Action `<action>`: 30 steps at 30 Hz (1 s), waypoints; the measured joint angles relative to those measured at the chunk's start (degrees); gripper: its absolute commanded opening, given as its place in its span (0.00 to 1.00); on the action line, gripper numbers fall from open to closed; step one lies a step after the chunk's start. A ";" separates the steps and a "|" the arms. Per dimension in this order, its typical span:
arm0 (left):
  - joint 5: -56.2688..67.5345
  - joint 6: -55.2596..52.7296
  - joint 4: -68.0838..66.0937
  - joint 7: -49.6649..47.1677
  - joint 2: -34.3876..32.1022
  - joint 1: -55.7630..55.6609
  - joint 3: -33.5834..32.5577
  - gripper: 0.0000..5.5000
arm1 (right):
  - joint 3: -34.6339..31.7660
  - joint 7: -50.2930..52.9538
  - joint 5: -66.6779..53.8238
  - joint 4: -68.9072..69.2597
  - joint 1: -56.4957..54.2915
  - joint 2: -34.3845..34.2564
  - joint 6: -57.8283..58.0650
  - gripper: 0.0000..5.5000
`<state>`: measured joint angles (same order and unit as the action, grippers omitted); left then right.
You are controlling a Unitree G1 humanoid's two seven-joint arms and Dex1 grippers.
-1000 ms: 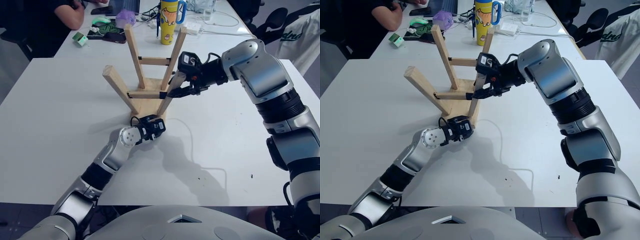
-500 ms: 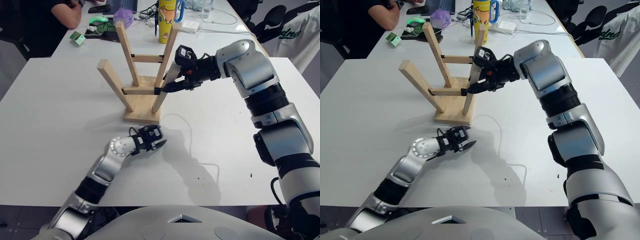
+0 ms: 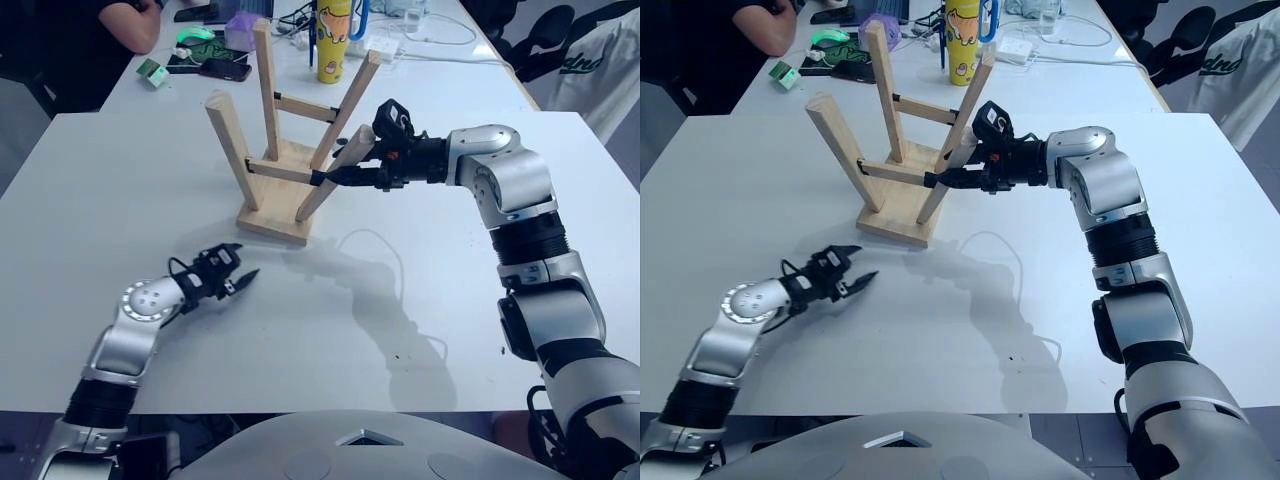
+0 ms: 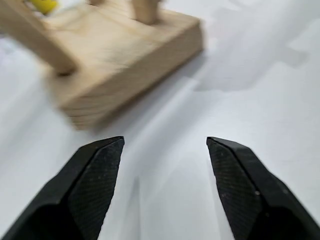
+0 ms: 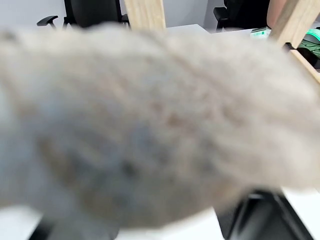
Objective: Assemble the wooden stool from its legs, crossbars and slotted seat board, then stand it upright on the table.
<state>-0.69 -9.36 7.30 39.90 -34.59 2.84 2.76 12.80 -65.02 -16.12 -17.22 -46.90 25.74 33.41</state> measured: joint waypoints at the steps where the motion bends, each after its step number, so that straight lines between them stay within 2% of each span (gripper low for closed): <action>1: 0.24 1.16 -0.47 -0.92 0.02 -0.29 -1.22 0.56 | 0.03 -0.05 0.00 0.43 -0.09 0.09 0.24 0.37; 6: -2.76 4.41 -4.30 -9.21 0.59 -3.12 -4.48 0.56 | 1.22 -0.43 0.11 1.34 -1.95 0.58 1.83 0.37; 12: -11.29 1.50 -8.44 -14.08 5.30 -9.17 3.79 0.56 | 3.53 -1.34 1.11 2.15 -4.62 1.59 3.67 0.37; 18: -13.96 -4.00 -15.10 -21.84 11.46 -14.65 4.98 0.56 | 5.21 -3.38 1.95 3.27 -5.95 2.11 4.73 0.37; 30: -3.66 -12.83 -13.16 -19.37 15.62 -12.07 -0.76 0.56 | 5.82 -4.65 2.10 2.52 -6.68 2.52 4.73 0.37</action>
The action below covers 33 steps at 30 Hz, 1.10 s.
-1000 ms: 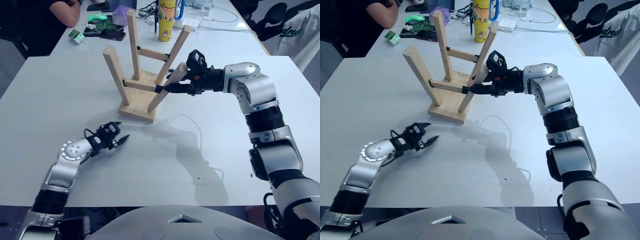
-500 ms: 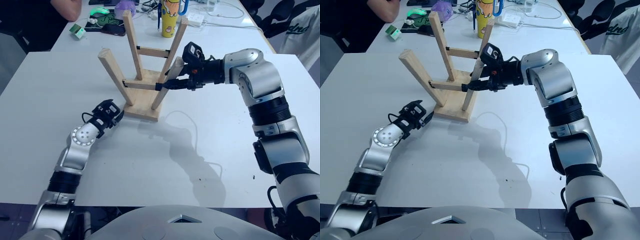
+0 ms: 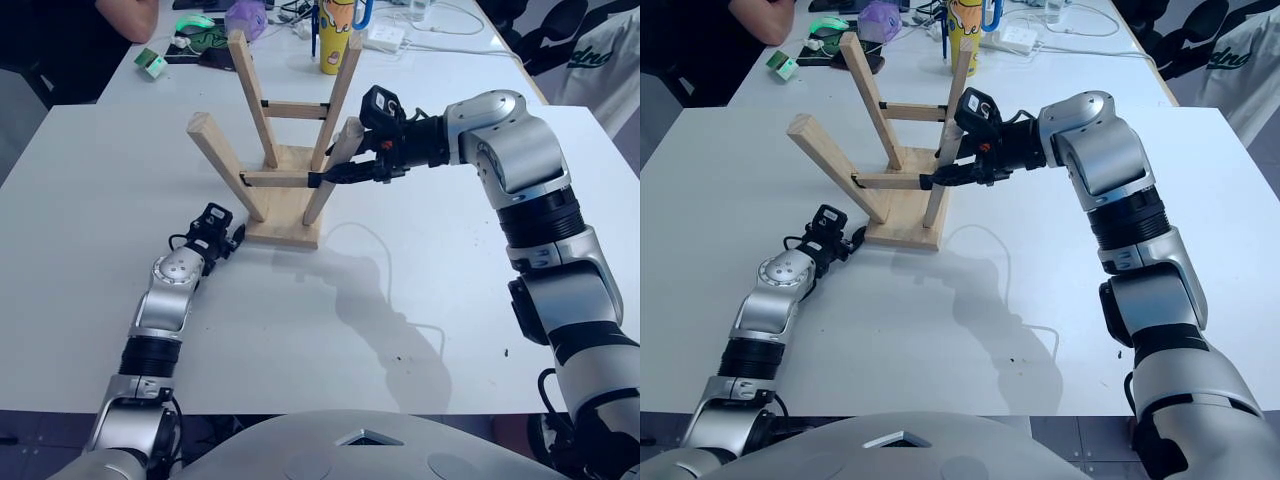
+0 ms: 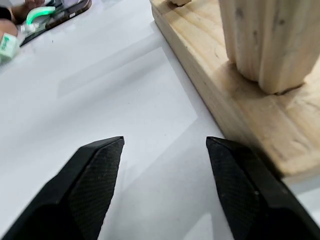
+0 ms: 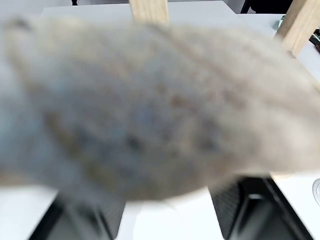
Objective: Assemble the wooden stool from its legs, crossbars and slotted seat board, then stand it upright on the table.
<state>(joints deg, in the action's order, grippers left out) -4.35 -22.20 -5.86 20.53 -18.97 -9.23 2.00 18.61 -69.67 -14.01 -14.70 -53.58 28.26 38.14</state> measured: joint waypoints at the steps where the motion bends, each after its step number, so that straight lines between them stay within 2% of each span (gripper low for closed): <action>1: 0.68 -0.58 0.32 0.00 0.28 0.19 -0.35 0.56 | 0.03 -0.07 0.01 0.01 -0.01 0.05 0.00 0.37; 5: 0.87 -1.26 1.25 -0.01 0.22 0.62 0.22 0.56 | 0.11 -0.22 0.05 0.01 -0.13 0.04 -0.25 0.37; 6: 0.85 -1.27 1.39 -0.05 0.22 0.73 0.35 0.56 | 0.03 -0.27 0.06 -0.04 -0.11 0.03 -0.53 0.44; 16: 0.98 -0.32 3.66 -0.57 1.33 2.81 2.55 0.56 | -3.90 1.07 -2.69 -1.20 0.77 -2.68 -0.11 0.70; 24: 0.91 0.26 3.96 -0.17 0.57 2.85 4.16 0.56 | -6.69 1.52 -4.60 3.56 3.14 -0.62 1.94 0.70; 27: 0.89 0.33 4.14 0.40 0.20 2.71 4.90 0.56 | -6.97 1.35 -4.41 4.98 8.22 3.02 1.70 0.70; 33: 1.00 0.74 4.09 2.25 -0.73 2.33 5.91 0.56 | -12.01 2.06 -8.10 8.17 18.41 3.96 1.12 0.70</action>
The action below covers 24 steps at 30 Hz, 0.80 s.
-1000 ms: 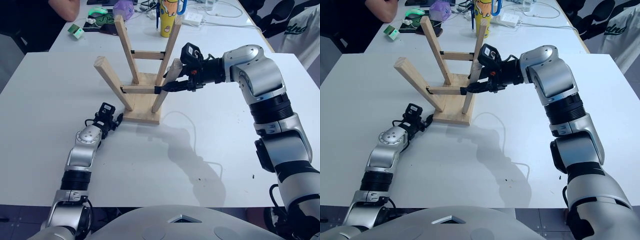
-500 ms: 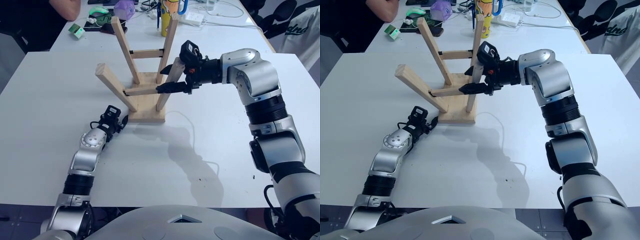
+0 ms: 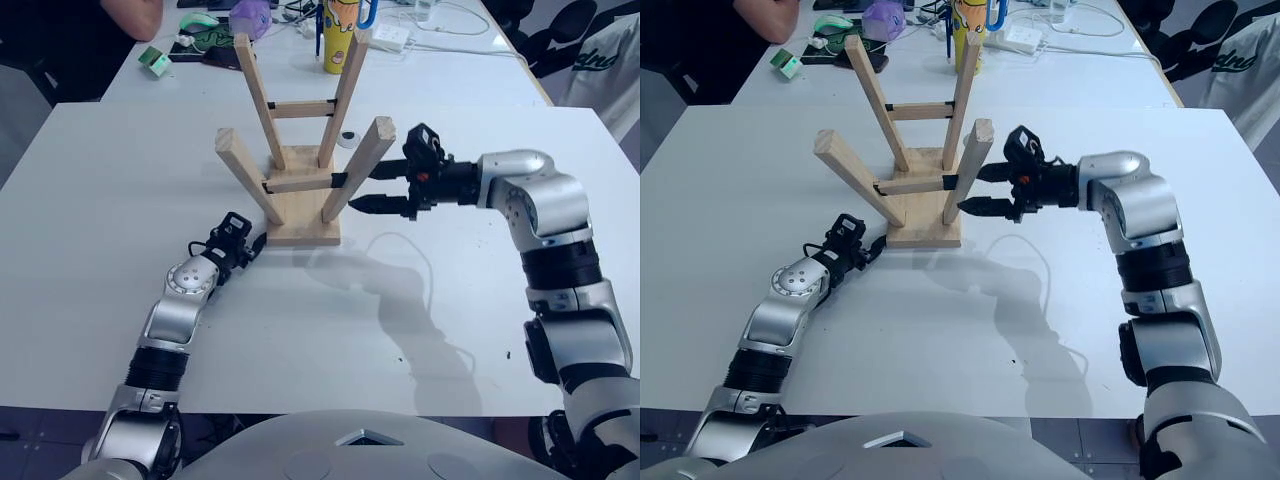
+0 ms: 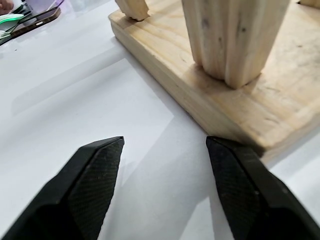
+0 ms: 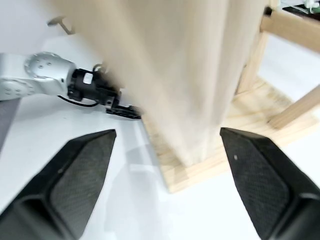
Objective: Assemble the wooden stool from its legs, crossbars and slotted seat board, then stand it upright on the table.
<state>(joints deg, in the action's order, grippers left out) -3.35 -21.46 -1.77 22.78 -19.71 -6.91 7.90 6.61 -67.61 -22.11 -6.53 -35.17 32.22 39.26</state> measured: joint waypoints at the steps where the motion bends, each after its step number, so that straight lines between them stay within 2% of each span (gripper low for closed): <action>1: 0.01 0.12 -0.01 0.29 -0.16 -0.01 0.13 0.56 | -1.31 0.08 -0.94 0.85 1.56 0.20 -0.03 0.70; 6: 0.01 0.71 -0.51 1.68 -1.29 -0.44 0.41 0.56 | -4.05 2.02 -0.12 3.59 11.71 4.89 -1.79 0.70; 7: 0.01 0.88 -0.97 1.79 -1.43 -0.76 0.34 0.56 | -4.03 4.09 1.34 2.86 13.61 4.56 -3.56 0.67; 11: -0.15 2.45 -4.15 2.30 -2.07 -3.12 0.47 0.56 | -2.87 15.29 6.09 -2.68 17.09 -3.68 -12.15 0.55; 17: -3.13 4.72 -9.00 2.22 -3.75 -7.21 2.27 0.56 | 4.46 33.91 18.49 -11.48 17.74 -16.19 -25.60 0.37; 21: -4.90 5.95 -12.24 1.92 -3.18 -9.92 4.14 0.56 | 5.62 41.77 21.81 -14.55 17.53 -20.92 -29.77 0.25; 24: -5.83 6.39 -13.61 1.94 -2.75 -11.11 5.03 0.56 | 5.62 43.33 22.30 -16.12 17.13 -22.07 -30.95 0.16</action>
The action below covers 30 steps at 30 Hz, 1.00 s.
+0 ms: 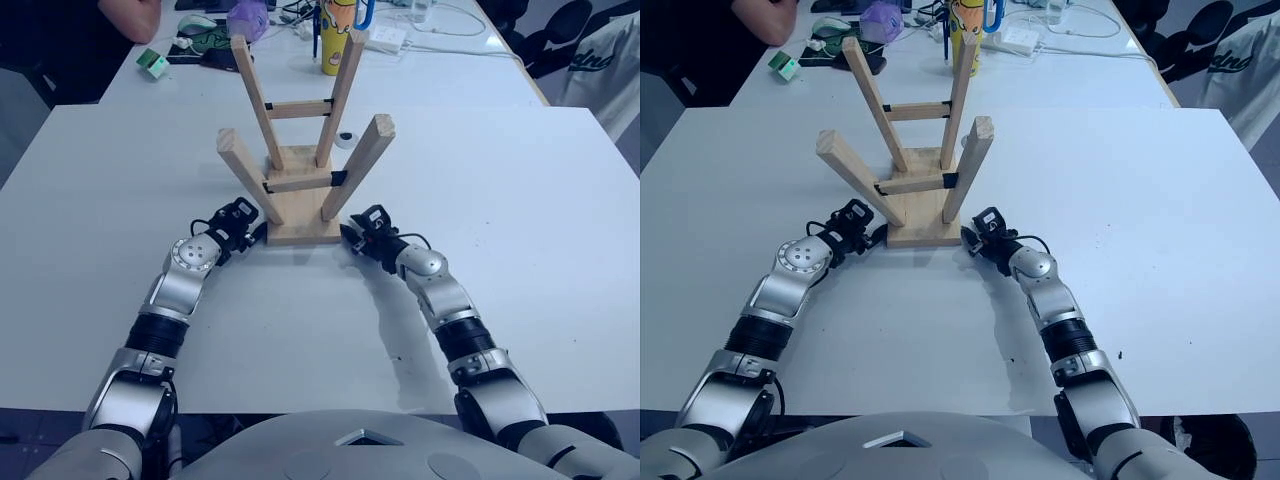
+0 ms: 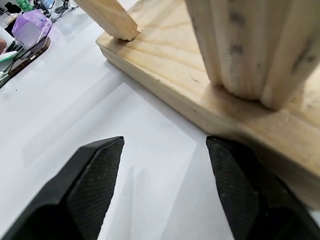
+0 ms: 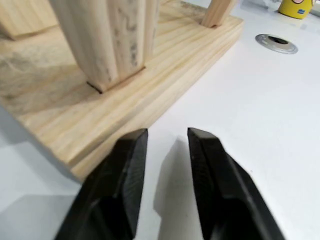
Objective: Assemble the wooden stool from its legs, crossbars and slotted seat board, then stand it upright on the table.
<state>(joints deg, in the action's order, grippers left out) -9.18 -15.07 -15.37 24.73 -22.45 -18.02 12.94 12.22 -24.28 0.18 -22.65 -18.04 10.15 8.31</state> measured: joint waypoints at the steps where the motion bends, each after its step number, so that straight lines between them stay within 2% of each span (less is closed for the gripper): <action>1: -0.28 -0.14 -0.07 0.03 0.12 -0.28 0.38 0.56 | 0.10 -0.16 0.01 -0.12 -0.10 -0.13 0.00 0.14; 4: -0.76 -1.20 1.25 0.08 0.29 -0.14 1.13 0.56 | 0.26 -1.34 -0.06 1.04 0.10 0.40 1.19 0.04; 6: -0.80 -1.80 2.71 0.11 0.58 0.58 1.56 0.56 | 0.24 -2.21 -0.52 2.94 1.09 1.18 2.42 0.01; 15: 0.12 -4.57 9.67 0.82 1.39 4.99 2.49 0.56 | 0.29 -4.57 -3.08 17.88 11.78 5.71 8.00 0.01; 20: 0.08 -6.91 14.60 0.94 0.68 8.10 2.60 0.56 | 0.84 -4.62 -2.74 19.13 12.69 6.57 8.78 0.01; 24: -1.37 -9.70 24.40 0.69 -1.53 14.86 2.80 0.56 | 1.39 -4.46 -2.27 18.75 12.10 6.87 8.84 0.01; 28: -1.09 -10.24 30.99 0.39 -3.98 21.56 -0.44 0.56 | 1.83 -4.04 -2.37 21.91 14.13 6.79 10.42 0.01; 30: 0.20 -10.58 32.66 0.88 -5.41 24.24 -3.32 0.52 | 1.90 -3.84 -2.66 23.89 15.69 6.77 11.30 0.00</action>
<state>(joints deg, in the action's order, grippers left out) -8.98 -25.64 17.29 25.61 -27.86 6.23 9.62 14.13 -28.12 -2.48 1.24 -2.35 16.92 19.61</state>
